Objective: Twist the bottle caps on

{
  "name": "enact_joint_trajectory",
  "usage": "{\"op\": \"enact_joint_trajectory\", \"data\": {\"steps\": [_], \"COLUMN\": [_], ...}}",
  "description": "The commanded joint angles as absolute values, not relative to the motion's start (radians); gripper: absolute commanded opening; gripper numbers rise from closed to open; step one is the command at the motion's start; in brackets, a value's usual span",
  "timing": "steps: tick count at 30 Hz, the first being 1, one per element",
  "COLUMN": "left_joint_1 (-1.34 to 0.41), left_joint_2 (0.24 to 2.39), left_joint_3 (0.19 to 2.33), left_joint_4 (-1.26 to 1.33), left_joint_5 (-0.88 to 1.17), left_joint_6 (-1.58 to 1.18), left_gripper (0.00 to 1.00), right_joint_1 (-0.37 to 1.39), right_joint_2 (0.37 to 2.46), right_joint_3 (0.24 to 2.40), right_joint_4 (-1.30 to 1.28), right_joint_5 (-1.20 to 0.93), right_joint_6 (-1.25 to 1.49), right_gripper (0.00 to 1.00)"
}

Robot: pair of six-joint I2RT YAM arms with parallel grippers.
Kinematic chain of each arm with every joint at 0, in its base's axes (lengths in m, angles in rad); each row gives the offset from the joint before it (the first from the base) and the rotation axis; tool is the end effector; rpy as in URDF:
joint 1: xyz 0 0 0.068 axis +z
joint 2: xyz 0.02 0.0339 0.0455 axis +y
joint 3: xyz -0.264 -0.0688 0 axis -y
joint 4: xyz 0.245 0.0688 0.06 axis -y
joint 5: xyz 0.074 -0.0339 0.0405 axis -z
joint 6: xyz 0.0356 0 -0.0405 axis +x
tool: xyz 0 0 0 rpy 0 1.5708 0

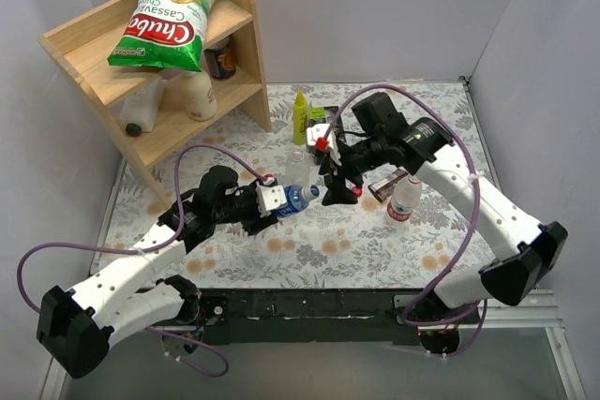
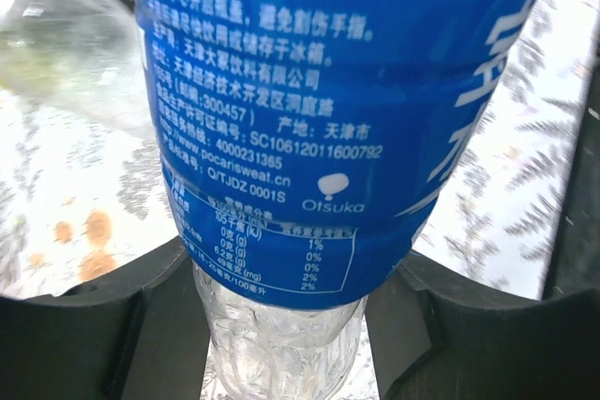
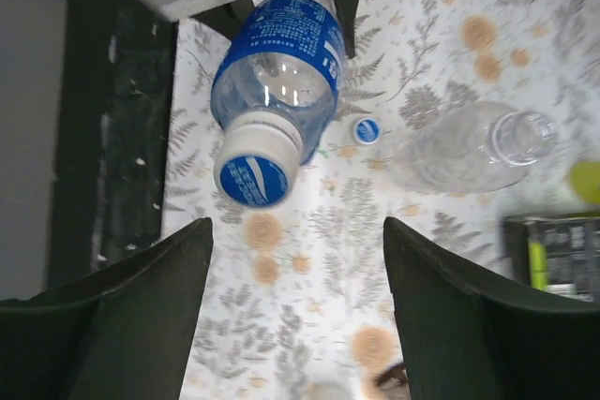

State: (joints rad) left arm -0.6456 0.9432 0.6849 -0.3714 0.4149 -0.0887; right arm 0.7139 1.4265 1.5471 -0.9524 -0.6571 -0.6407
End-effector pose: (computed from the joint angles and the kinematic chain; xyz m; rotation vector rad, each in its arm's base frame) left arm 0.1538 -0.1338 0.2599 0.8543 2.1076 -0.8571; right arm 0.2026 0.2043 0.3883 -1.6838 1.6075 0.8189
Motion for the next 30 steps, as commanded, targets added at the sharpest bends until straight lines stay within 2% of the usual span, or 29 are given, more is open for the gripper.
{"op": "enact_joint_trajectory", "data": {"steps": [1,7,15,26,30], "left_joint_1": [-0.647,-0.647,-0.647,-0.647,-0.647], "left_joint_2": [0.928,0.943,0.945,0.942,0.945], "left_joint_3": [0.669,0.696,0.709,0.712,0.713], "left_joint_4": [-0.451,-0.479,-0.492,-0.488,-0.476], "left_joint_5": [0.575,0.627,0.646,0.649,0.653], "left_joint_6": [0.021,0.032,0.029,0.026,0.025], "left_gripper": [0.00,0.00,0.00,0.00,0.00], "right_joint_1": [0.735,0.857,0.954,0.971,0.974], "right_joint_2": [1.258,1.187,1.219,1.229,1.227], "right_joint_3": [1.499,1.417,1.402,1.374,1.353], "right_joint_4": [-0.990,-0.901,-0.894,-0.859,-0.841], "right_joint_5": [-0.655,-0.611,-0.591,-0.560,-0.545], "right_joint_6": [-1.008,-1.107,-1.150,-1.131,-1.123], "right_gripper": [0.81,0.75,0.64,0.49,0.46]}}
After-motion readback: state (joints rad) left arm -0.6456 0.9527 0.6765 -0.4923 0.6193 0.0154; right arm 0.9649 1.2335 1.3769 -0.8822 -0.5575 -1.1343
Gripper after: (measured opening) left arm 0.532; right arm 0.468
